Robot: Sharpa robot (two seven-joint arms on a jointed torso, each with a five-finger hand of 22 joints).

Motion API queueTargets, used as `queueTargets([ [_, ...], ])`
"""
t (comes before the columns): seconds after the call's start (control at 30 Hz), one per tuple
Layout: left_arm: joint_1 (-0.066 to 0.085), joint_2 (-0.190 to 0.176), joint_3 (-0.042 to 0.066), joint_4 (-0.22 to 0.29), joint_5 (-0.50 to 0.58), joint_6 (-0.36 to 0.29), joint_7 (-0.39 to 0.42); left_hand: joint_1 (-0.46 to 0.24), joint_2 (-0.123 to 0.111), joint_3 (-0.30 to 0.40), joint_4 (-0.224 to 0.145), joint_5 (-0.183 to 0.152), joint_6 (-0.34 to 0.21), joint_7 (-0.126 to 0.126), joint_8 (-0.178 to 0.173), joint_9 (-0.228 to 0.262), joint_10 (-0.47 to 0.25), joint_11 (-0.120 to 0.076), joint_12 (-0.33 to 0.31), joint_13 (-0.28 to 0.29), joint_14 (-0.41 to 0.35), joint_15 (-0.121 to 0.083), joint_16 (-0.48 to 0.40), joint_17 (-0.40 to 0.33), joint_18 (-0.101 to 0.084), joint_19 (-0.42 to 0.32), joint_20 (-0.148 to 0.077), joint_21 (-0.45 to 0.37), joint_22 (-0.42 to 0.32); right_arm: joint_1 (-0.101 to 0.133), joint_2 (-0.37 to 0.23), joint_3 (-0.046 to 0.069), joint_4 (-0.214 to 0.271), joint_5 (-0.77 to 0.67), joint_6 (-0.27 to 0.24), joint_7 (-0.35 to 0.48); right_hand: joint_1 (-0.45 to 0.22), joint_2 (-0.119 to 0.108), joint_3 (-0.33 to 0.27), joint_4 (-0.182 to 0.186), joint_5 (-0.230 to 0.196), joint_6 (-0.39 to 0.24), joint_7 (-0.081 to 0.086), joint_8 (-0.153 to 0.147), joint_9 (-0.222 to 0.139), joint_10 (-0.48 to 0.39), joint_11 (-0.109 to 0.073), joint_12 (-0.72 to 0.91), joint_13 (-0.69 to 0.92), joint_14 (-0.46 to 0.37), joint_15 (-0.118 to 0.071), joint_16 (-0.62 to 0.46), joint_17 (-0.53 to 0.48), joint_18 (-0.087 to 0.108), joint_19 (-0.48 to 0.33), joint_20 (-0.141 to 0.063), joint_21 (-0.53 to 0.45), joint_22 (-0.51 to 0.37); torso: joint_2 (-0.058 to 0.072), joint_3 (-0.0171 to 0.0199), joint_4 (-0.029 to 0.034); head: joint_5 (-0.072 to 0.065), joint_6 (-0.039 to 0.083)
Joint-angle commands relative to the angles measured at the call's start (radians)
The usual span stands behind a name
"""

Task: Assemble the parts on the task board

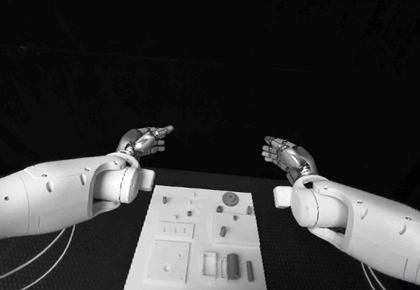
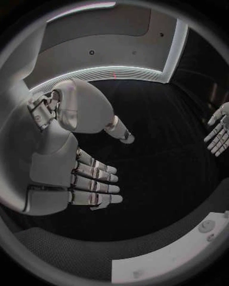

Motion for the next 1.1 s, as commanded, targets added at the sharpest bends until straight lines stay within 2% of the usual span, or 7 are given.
queueTargets([
  [0.03, 0.035, 0.025, -0.018, -0.07, -0.02, 0.157, -0.144, 0.012, 0.0, 0.006, -0.001, 0.003, 0.008, 0.005, 0.005, 0.007, 0.01, 0.001, 0.004, 0.001, 0.009, 0.001, 0.004, 0.008, -0.007, 0.009, 0.001, 0.005, 0.008, 0.037, 0.018, -0.017, -0.064, -0.04, 0.242, -0.138, 0.059, 0.004, 0.019, -0.041, 0.017, 0.032, 0.091, 0.026, 0.019, 0.043, 0.009, 0.015, 0.005, 0.041, 0.009, 0.027, 0.019, 0.015, 0.043, 0.011, 0.011, 0.079, 0.0, -0.0001, -0.0001, 0.0, 0.0],
  [0.2, 0.072, 0.049, -0.041, -0.14, -0.024, 0.207, -0.196, 0.014, 0.002, 0.006, 0.001, 0.003, 0.011, 0.007, 0.008, 0.009, 0.015, 0.002, 0.006, 0.002, 0.016, 0.001, 0.01, 0.01, -0.007, 0.014, -0.002, 0.008, 0.009, 0.083, 0.038, -0.042, -0.138, -0.052, 0.346, -0.202, 0.087, 0.0, 0.031, -0.101, 0.018, 0.059, 0.091, 0.043, 0.024, 0.075, 0.009, 0.028, 0.007, 0.077, 0.013, 0.047, 0.027, 0.037, 0.104, 0.008, 0.013, 0.074, 0.0, -0.0001, -0.0001, 0.0, 0.0],
  [0.4, 0.08, 0.054, -0.046, -0.155, -0.025, 0.217, -0.207, 0.022, 0.01, 0.006, 0.001, 0.004, 0.036, 0.022, 0.022, 0.014, 0.055, 0.012, 0.021, 0.009, 0.055, 0.004, 0.036, 0.019, -0.004, 0.046, -0.017, 0.022, 0.016, 0.104, 0.047, -0.053, -0.172, -0.057, 0.393, -0.232, 0.133, -0.011, 0.055, -0.166, 0.017, 0.14, 0.084, 0.077, 0.03, 0.162, 0.004, 0.059, 0.011, 0.176, 0.007, 0.091, 0.044, 0.08, 0.224, 0.002, 0.018, 0.063, 0.0, -0.0001, -0.0001, 0.0, 0.0],
  [0.43, 0.08, 0.054, -0.046, -0.155, -0.025, 0.217, -0.207, 0.025, 0.012, 0.007, -0.001, 0.004, 0.05, 0.028, 0.029, 0.017, 0.074, 0.018, 0.03, 0.013, 0.077, 0.008, 0.048, 0.024, -0.001, 0.062, -0.023, 0.03, 0.019, 0.105, 0.048, -0.053, -0.174, -0.057, 0.395, -0.233, 0.141, -0.013, 0.058, -0.177, 0.017, 0.158, 0.083, 0.083, 0.031, 0.183, 0.003, 0.066, 0.012, 0.199, 0.001, 0.101, 0.051, 0.087, 0.245, 0.001, 0.019, 0.062, 0.0, -0.0001, -0.0001, 0.0, 0.0],
  [0.47, 0.068, 0.054, -0.054, -0.149, -0.02, 0.249, -0.209, 0.033, 0.014, 0.009, -0.005, 0.006, 0.07, 0.037, 0.038, 0.02, 0.108, 0.024, 0.046, 0.02, 0.115, 0.018, 0.069, 0.032, 0.006, 0.088, -0.031, 0.044, 0.025, 0.104, 0.088, -0.056, -0.28, -0.435, 0.298, -0.204, 0.151, -0.016, 0.062, -0.186, 0.018, 0.18, 0.08, 0.091, 0.033, 0.206, 0.0, 0.075, 0.015, 0.22, -0.007, 0.11, 0.057, 0.095, 0.265, -0.001, 0.022, 0.063, 0.001, -0.0019, 0.0002, 0.009, -0.024],
  [0.83, 0.068, 0.036, -0.055, -0.121, -0.051, 0.302, -0.182, 0.106, 0.073, 0.031, -0.077, 0.008, 0.264, 0.032, 0.103, 0.015, 0.337, 0.011, 0.139, 0.059, 0.327, -0.033, 0.175, 0.088, 0.045, 0.247, -0.075, 0.12, 0.066, 0.089, 0.138, -0.056, -0.366, -0.831, 0.298, -0.189, 0.221, -0.046, 0.078, -0.222, 0.018, 0.337, 0.047, 0.115, 0.055, 0.393, -0.056, 0.111, 0.034, 0.464, -0.114, 0.199, 0.172, 0.184, 0.528, -0.013, 0.07, 0.08, 0.0, -0.0038, 0.001, 0.013, -0.025],
  [1.1, 0.069, -0.031, -0.055, -0.009, -0.106, 0.343, -0.154, 0.149, 0.074, 0.085, -0.092, 0.006, 0.351, 0.004, 0.11, -0.01, 0.422, -0.014, 0.142, 0.064, 0.4, -0.065, 0.194, 0.112, 0.038, 0.312, -0.106, 0.139, 0.077, 0.089, 0.149, -0.055, -0.363, -1.049, 0.304, -0.196, 0.254, -0.059, 0.086, -0.224, 0.018, 0.405, 0.03, 0.112, 0.077, 0.466, -0.082, 0.105, 0.045, 0.593, -0.174, 0.239, 0.267, 0.208, 0.667, -0.038, 0.106, 0.108, 0.013, -0.0062, 0.018, 0.004, -0.027],
])
